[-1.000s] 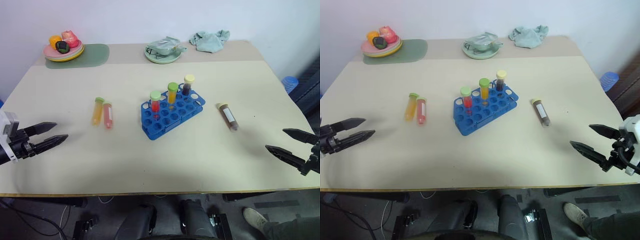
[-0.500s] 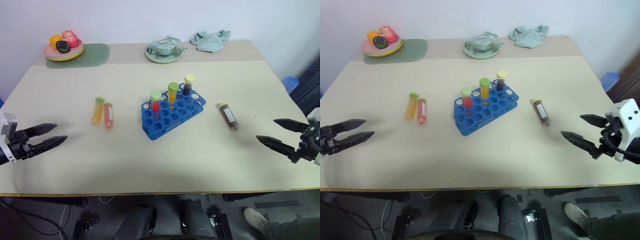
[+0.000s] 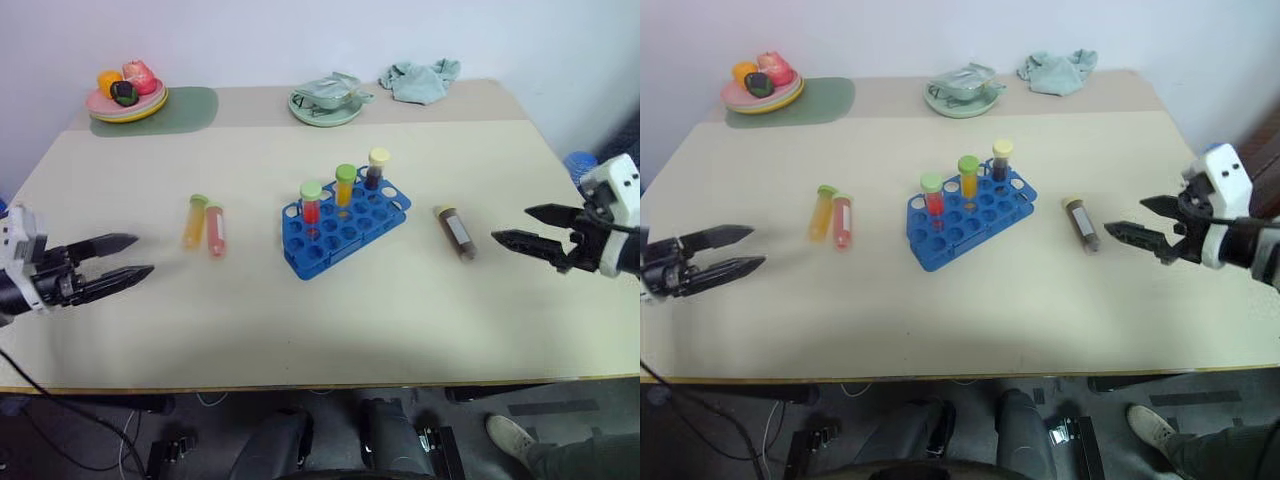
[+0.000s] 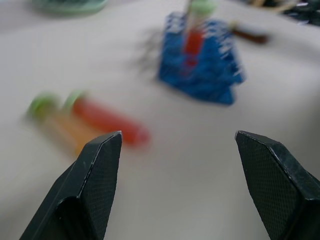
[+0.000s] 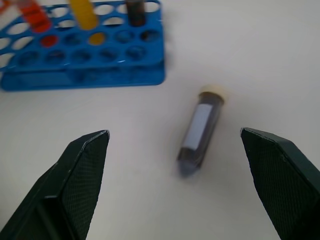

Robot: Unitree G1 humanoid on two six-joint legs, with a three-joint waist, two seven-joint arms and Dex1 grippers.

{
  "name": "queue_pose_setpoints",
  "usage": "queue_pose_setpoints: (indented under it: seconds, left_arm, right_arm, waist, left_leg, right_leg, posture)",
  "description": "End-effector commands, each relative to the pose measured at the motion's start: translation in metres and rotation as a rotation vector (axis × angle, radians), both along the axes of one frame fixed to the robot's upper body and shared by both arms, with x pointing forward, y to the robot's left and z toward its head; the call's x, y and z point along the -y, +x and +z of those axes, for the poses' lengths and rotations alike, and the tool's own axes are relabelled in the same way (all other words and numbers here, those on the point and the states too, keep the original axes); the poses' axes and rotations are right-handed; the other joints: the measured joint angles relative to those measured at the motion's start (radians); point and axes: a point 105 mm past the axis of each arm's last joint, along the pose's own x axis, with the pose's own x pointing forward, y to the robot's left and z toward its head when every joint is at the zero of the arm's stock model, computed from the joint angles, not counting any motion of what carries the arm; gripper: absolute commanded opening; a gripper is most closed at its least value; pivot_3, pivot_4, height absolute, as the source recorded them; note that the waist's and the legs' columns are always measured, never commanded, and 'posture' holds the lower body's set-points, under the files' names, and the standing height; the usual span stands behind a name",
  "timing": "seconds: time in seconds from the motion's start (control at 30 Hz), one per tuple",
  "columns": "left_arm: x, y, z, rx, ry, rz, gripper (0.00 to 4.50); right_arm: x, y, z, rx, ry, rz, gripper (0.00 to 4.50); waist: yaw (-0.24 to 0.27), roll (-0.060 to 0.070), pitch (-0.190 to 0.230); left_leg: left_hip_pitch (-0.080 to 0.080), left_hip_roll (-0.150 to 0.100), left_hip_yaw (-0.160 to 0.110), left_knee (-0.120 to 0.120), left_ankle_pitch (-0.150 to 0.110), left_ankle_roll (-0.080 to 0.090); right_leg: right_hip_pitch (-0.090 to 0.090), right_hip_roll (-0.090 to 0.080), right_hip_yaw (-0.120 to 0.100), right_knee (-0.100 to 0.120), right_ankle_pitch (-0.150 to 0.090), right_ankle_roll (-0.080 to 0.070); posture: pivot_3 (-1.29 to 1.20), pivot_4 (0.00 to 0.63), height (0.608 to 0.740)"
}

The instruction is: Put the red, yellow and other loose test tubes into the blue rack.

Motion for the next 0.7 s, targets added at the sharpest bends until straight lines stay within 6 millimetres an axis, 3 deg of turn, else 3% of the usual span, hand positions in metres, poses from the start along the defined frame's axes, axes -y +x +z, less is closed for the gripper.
queue_pose_setpoints:
  seconds: [0.03, 0.2, 0.37, 0.7]
  left_arm:
    - [0.021, -0.003, 0.010, 0.027, 0.011, -0.139, 3.69]
    - [0.050, -0.004, 0.013, 0.037, 0.030, -0.304, 3.69]
    - [0.070, -0.004, 0.014, 0.040, 0.039, -0.403, 3.69]
    - [0.088, -0.007, 0.013, 0.034, 0.074, -0.480, 3.69]
  right_arm:
    - [0.007, 0.020, -0.005, -0.080, -0.018, -0.073, 4.32]
    - [0.001, 0.055, -0.018, -0.209, -0.026, -0.112, 4.32]
    - [-0.006, 0.083, -0.019, -0.265, -0.012, -0.122, 4.32]
    - [-0.019, 0.105, -0.031, -0.357, -0.035, -0.108, 4.32]
  waist:
    - [-0.002, 0.002, 0.001]
    - [-0.010, 0.002, 0.002]
    - [-0.013, 0.002, 0.002]
    - [-0.025, 0.002, 0.002]
  left_leg:
    - [0.000, 0.000, 0.001, 0.000, 0.000, 0.000]
    - [-0.001, 0.001, 0.005, 0.000, 0.000, 0.000]
    - [-0.001, 0.002, 0.008, 0.000, 0.000, 0.000]
    - [-0.002, 0.002, 0.009, 0.000, 0.000, 0.001]
  right_leg:
    - [-0.001, 0.000, 0.001, 0.000, 0.000, 0.000]
    - [-0.003, 0.000, 0.003, 0.000, 0.000, 0.000]
    - [-0.004, 0.001, 0.003, 0.001, 0.000, 0.000]
    - [-0.005, 0.001, 0.003, 0.002, 0.000, 0.000]
  posture:
    - [0.00, 0.150, 0.740]
    - [0.00, 0.150, 0.740]
    - [0.00, 0.150, 0.740]
    - [0.00, 0.150, 0.740]
